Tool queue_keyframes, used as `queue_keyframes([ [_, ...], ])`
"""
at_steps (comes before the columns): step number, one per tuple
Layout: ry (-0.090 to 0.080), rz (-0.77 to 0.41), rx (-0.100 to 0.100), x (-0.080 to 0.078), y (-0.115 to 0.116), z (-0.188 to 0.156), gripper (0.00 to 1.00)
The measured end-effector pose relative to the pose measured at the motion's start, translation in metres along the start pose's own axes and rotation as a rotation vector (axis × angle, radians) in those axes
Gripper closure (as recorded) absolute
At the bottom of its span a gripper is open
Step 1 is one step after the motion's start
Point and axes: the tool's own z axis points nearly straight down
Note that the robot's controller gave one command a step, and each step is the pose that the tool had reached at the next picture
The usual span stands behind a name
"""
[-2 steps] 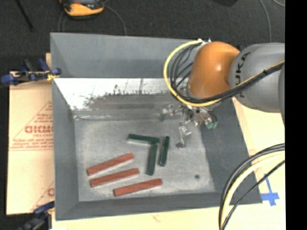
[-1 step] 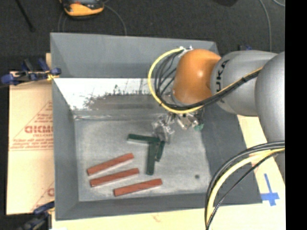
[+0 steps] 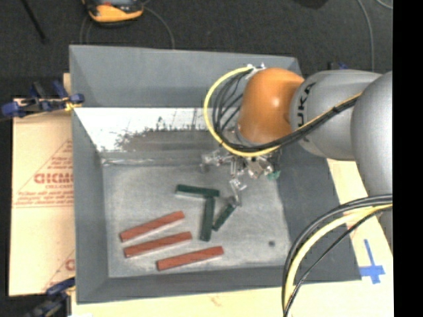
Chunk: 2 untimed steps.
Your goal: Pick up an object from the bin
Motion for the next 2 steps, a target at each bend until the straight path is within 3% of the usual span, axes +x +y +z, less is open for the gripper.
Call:
queue_keyframes([
  [1,0.0,0.0,0.0,0.0,0.0,0.0,0.0],
  [2,-0.003,0.009,0.0,0.006,0.05,0.0,1.0],
])
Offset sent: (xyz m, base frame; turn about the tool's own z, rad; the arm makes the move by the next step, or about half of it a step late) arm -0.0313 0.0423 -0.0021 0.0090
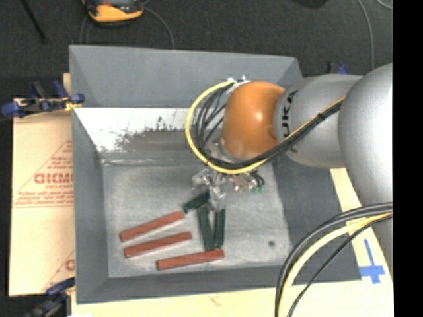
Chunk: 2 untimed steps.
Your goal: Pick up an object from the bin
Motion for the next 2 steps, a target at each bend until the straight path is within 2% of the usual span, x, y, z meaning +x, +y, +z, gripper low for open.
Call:
queue_keyframes([
  [1,0.0,0.0,0.0,0.0,0.0,0.0,1.0],
  [2,-0.003,-0.023,0.003,-0.004,-0.013,-0.172,1.0],
])
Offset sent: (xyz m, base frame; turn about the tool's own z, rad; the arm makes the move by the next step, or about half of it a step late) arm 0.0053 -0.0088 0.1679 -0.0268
